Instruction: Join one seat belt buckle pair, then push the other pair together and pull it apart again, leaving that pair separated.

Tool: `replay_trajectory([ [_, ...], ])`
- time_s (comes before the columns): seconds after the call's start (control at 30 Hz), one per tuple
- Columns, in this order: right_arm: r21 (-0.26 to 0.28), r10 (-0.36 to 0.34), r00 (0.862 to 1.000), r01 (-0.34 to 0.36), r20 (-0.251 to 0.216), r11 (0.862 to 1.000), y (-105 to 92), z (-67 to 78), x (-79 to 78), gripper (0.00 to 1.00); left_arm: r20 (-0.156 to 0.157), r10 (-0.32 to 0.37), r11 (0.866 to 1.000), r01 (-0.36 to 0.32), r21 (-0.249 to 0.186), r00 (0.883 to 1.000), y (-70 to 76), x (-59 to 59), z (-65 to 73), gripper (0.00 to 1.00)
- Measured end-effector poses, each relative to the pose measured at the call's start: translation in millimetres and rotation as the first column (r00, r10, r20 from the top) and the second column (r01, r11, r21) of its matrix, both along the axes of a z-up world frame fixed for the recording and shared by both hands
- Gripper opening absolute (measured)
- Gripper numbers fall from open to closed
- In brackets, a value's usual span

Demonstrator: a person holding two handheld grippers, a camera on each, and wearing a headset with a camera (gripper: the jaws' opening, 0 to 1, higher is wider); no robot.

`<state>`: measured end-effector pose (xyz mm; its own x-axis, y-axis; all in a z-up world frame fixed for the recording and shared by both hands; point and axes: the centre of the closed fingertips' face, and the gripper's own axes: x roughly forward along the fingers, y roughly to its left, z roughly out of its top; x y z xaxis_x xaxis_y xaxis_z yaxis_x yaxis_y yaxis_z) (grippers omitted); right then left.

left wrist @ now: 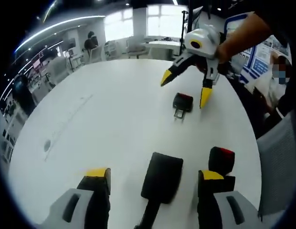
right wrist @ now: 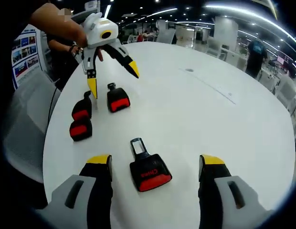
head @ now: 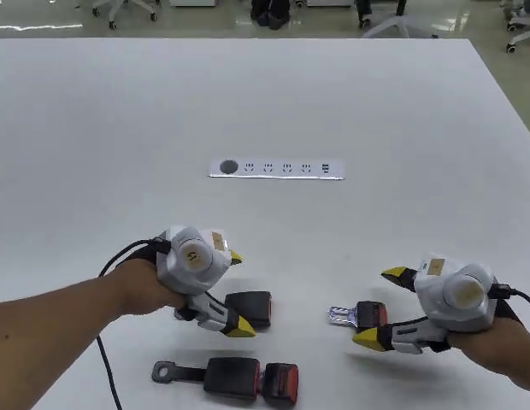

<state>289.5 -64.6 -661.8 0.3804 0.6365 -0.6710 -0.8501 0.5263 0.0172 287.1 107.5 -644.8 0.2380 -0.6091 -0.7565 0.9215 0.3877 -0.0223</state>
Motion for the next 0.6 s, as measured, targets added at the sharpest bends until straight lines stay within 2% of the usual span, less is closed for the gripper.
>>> replay_trajectory([
  [0.07,0.022,-0.058,0.998,0.058,0.028,0.998,-0.4,6.8,2.1,0.74,0.007,0.055,0.998,-0.055,-0.044,0.998,2.5,0.8,1.9,0.79],
  [0.1,0.029,-0.079,0.996,0.078,0.037,0.997,-0.6,9.5,2.1,0.75,0.016,0.069,0.996,-0.068,-0.055,0.997,3.8,0.8,4.0,0.8],
  [0.13,0.032,-0.094,0.995,0.093,0.043,0.995,-1.0,11.3,1.7,0.76,0.034,0.091,0.995,-0.089,-0.048,0.995,10.9,1.2,4.8,0.81],
  [0.17,0.037,-0.115,0.992,0.113,0.045,0.993,2.1,15.9,-5.6,0.77,0.037,0.107,0.993,-0.106,-0.044,0.994,14.3,0.6,5.6,0.82],
  [0.2,0.039,-0.126,0.991,0.124,0.046,0.991,2.1,17.0,-6.9,0.77,0.02,0.151,0.987,-0.149,-0.054,0.988,20.6,-0.1,3.7,0.83],
  [0.27,0.042,-0.156,0.986,0.153,0.057,0.987,1.1,20.1,-8.5,0.78,0.025,0.186,0.98,-0.184,-0.073,0.982,24.6,-0.7,8.6,0.86],
  [0.3,0.056,-0.184,0.981,0.181,0.054,0.982,-0.6,20.8,-7.4,0.78,0.029,0.215,0.973,-0.212,-0.089,0.976,27.1,-0.4,11.7,0.86],
  [0.37,0.068,-0.219,0.974,0.216,0.055,0.974,-3.2,23.9,-9.0,0.8,0.01,0.284,0.953,-0.281,-0.116,0.959,35.5,-1.5,12.6,0.88],
  [0.4,0.079,-0.246,0.967,0.24,0.071,0.968,-4.6,27.9,-9.0,0.81,0.018,0.317,0.942,-0.313,-0.123,0.948,38.9,-2.1,18.5,0.9],
  [0.43,0.09,-0.261,0.962,0.254,0.082,0.963,-5.1,30.9,-8.8,0.82,0.028,0.33,0.938,-0.324,-0.124,0.944,42.1,-2.5,20.4,0.91],
  [0.5,0.088,-0.275,0.958,0.268,0.086,0.96,-4.1,34.5,-16.9,0.83,0.039,0.364,0.924,-0.355,-0.142,0.931,47.9,-5.8,26.0,0.92],
  [0.53,0.09,-0.287,0.954,0.28,0.087,0.956,-4.5,35.7,-18.7,0.83,0.045,0.384,0.915,-0.373,-0.153,0.922,47.5,-11.1,36.4,0.92],
  [0.57,0.096,-0.295,0.952,0.286,0.088,0.953,-4.4,36.7,-19.3,0.84,0.048,0.4,0.907,-0.389,-0.16,0.915,50.4,-11.8,37.7,0.92],
  [0.6,0.101,-0.304,0.948,0.295,0.092,0.95,-3.9,38.2,-20.5,0.85,0.06,0.437,0.889,-0.421,-0.181,0.897,55.9,-10.4,39.0,0.94],
])
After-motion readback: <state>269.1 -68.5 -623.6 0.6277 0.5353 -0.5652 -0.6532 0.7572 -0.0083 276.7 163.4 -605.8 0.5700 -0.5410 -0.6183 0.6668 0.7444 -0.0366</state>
